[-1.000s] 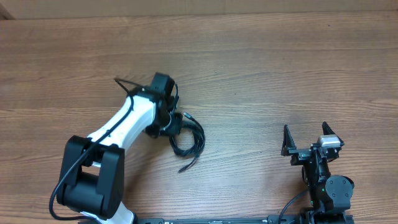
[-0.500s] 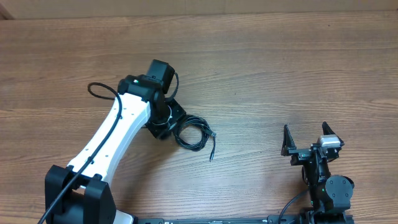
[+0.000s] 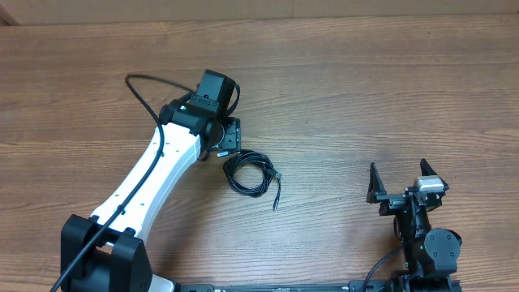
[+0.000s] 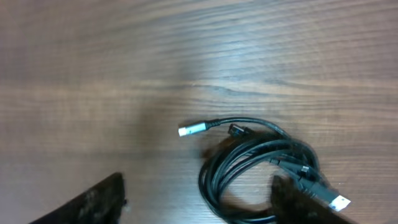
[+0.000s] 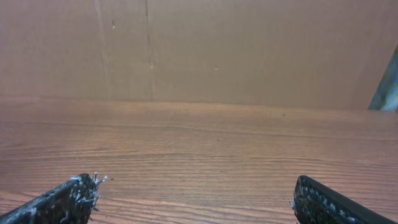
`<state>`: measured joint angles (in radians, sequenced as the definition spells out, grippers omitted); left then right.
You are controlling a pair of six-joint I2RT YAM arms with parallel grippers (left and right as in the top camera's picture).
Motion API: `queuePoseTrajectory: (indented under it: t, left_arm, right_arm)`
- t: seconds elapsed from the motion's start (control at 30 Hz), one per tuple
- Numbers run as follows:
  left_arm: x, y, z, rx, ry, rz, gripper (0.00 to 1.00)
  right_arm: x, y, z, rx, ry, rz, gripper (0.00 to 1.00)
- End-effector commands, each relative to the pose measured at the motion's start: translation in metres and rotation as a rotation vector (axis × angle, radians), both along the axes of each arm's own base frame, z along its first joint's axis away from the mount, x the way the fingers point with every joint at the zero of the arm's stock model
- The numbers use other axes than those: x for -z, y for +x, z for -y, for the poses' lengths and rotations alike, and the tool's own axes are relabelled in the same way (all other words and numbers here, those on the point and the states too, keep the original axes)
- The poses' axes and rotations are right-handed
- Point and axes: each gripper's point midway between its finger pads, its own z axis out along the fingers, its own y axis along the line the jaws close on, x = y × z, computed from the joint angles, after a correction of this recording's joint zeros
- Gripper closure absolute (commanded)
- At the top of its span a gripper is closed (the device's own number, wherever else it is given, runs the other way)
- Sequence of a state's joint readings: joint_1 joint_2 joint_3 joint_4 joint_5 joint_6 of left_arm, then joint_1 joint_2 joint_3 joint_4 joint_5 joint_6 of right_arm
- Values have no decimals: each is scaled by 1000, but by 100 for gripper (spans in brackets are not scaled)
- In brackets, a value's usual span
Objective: Untangle cables
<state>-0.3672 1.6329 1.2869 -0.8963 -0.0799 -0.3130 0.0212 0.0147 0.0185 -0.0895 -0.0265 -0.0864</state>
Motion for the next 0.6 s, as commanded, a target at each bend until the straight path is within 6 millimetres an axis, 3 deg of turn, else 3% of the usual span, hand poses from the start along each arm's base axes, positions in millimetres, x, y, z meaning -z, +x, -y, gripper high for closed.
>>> queuePoseTrajectory:
  t: [0.0,0.1,0.27,0.57]
  left_arm:
    - [9,-16,25,370,-37,-55,19]
    - [12,-37,47,557,-149,-98,21]
    - [37,-40,36,574,-87,-107,27]
    - [73,-37,38,577,-94,-43,41]
  right_arm:
    - [1,0,-1,-3,-4,8,0]
    - [1,0,-1,-3,-4,8,0]
    - [1,0,-1,-3,-4,8,0]
    - [1,0,-1,-3,-4,8,0]
